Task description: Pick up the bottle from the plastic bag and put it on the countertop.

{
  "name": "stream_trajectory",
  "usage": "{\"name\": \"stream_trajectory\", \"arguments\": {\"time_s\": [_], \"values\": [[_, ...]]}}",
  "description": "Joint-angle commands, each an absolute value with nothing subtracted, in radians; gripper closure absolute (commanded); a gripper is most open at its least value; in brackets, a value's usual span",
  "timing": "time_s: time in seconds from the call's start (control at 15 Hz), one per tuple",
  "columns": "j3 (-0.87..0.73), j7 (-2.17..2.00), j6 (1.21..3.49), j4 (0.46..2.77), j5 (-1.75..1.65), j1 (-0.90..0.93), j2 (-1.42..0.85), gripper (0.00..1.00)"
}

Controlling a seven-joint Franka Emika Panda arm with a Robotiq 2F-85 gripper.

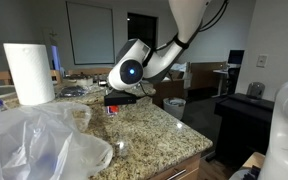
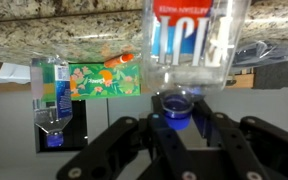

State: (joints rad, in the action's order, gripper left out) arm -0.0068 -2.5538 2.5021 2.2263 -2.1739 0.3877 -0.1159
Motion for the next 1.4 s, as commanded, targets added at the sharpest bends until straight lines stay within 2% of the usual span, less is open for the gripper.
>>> {"name": "stream_trajectory", "arguments": {"time_s": [0.0,0.33,1.13,1.33], "values": [[0.103,-2.586,2.446,2.228,-2.229,0.29,-0.15,0.9],[0.167,-2.594,2.331,2.24,-2.312,0.237,-0.156,0.9],[0.227,-2.605,2.252,2.228,-2.302,0.222,-0.224,0.9],[0.309,-2.604,2.18,2.205,-2.328,0.158,-0.23,0.9]]}}
